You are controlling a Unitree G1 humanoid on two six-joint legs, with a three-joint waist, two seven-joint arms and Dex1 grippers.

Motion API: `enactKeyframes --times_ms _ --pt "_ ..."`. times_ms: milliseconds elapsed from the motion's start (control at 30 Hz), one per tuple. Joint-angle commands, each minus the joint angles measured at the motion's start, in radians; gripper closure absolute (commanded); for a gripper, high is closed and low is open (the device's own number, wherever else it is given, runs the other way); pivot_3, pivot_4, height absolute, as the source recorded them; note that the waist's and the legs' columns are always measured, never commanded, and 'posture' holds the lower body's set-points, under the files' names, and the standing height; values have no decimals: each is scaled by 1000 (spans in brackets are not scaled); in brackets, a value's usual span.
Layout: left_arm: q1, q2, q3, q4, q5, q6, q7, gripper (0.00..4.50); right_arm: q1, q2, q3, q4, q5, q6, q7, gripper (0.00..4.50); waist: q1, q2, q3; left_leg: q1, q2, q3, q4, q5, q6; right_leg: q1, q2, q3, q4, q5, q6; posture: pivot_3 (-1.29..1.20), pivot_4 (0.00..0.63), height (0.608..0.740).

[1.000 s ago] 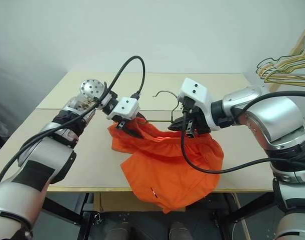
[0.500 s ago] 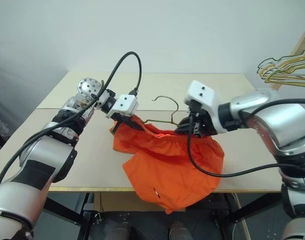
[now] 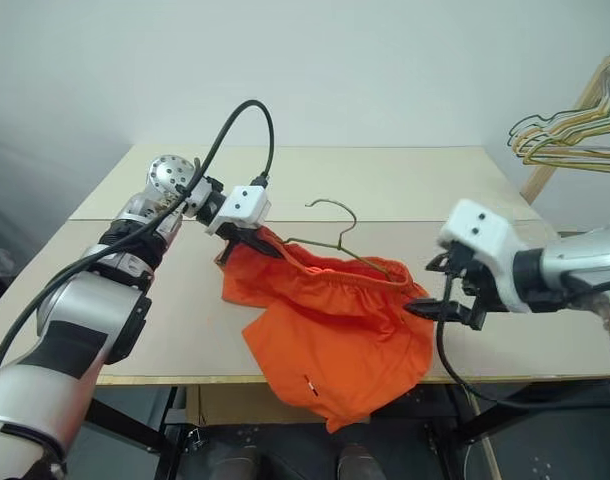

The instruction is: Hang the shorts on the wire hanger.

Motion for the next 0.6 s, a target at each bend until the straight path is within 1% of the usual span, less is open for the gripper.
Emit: enactKeyframes --times_ms 33,67,100,133,200,400,467,600 --pt "-23 0 37 -9 -1 0 -3 4500 -52 50 91 55 -77 -46 -60 19 -1 0 0 0 0 0 0 0 0 -1 0 0 0 0 0 -8 0 740" --pt "-23 -1 40 -9 1 0 -4 4500 -65 66 110 68 -87 -50 -66 378 -2 0 0 -1 0 0 0 0 0 -1 0 0 0 0 0 -8 0 740" --pt "-24 -1 42 -9 3 0 -4 4500 -79 84 119 79 -86 -50 -67 564 -2 0 0 -1 0 0 0 0 0 -1 0 0 0 0 -1 -8 0 740" --pt "-24 1 44 -10 4 0 -4 4500 -92 98 123 84 -84 -45 -69 889 -2 0 0 -1 0 0 0 0 0 -1 0 0 0 2 -3 7 0 740" --pt "-24 5 45 -11 3 -2 -4 4500 -105 111 128 89 -83 -41 -69 1631 1 0 0 -1 0 0 -1 0 0 -1 0 0 0 3 -6 7 0 740" --pt "-19 12 43 -14 -1 -4 -4 4500 -102 121 122 92 -76 -58 -51 3856 11 0 0 -1 -1 0 0 0 0 0 0 0 0 3 -6 13 0 740" --pt "-19 12 42 -14 -2 -4 -4 4500 -101 121 116 92 -73 -63 -43 4441 11 0 0 -1 0 0 0 0 0 0 0 0 0 3 -5 13 0 740" --pt "-18 11 30 -16 -33 8 -4 4500 -103 115 98 86 -55 -66 -15 4485 12 0 0 -1 -1 0 0 0 0 0 0 0 0 3 -5 13 0 740"
